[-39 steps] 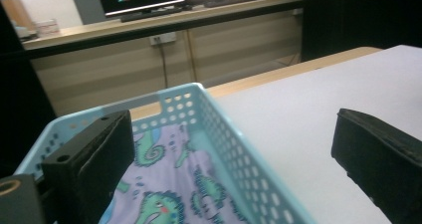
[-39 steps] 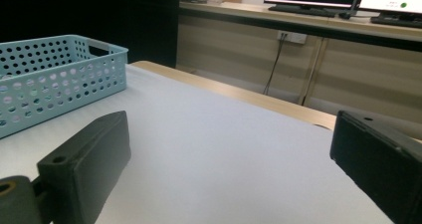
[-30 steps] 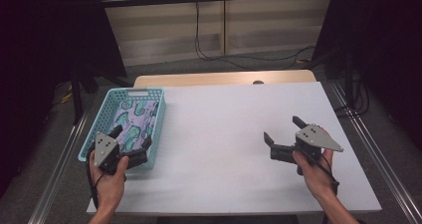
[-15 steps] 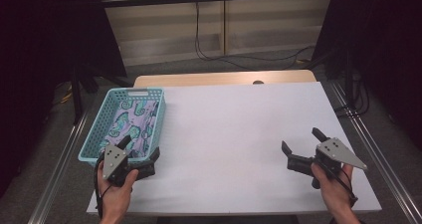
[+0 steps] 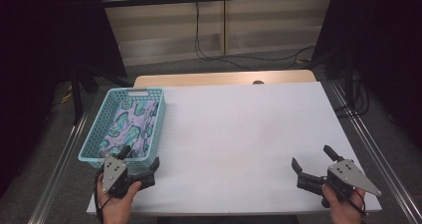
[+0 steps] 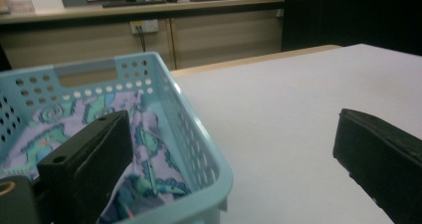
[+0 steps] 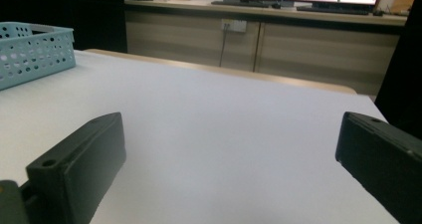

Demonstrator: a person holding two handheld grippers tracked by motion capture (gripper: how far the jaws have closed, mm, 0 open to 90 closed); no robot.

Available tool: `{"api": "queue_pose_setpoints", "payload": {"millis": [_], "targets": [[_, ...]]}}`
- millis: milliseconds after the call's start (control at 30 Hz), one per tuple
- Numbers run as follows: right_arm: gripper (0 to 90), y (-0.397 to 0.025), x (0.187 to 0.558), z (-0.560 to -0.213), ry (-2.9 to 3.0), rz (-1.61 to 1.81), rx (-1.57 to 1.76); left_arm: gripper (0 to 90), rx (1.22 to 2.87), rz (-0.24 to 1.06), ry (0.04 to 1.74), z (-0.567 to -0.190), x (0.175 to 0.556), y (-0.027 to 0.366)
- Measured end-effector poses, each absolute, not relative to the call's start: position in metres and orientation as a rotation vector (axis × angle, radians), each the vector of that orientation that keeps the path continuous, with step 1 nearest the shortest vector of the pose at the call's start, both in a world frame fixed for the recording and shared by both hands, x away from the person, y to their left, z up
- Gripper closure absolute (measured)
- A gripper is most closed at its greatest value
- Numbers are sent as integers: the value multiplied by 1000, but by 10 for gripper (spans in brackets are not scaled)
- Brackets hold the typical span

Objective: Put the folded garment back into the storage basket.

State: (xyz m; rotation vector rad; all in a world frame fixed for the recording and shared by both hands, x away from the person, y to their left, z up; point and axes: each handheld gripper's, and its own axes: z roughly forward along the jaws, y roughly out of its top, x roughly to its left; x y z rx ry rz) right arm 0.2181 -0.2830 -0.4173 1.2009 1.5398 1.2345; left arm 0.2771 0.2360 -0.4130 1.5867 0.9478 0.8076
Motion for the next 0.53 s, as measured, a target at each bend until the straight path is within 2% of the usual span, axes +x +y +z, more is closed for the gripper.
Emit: {"api": "queue_pose_setpoints", "payload": {"millis": [67,533], "targets": [[0,-287,215,-419,1531,1234,1219,27,1562,842,927,-412,273,239],[0,-287,216,-420,1510,1256,1218,27,1585,773,955,-419,282,240]]}}
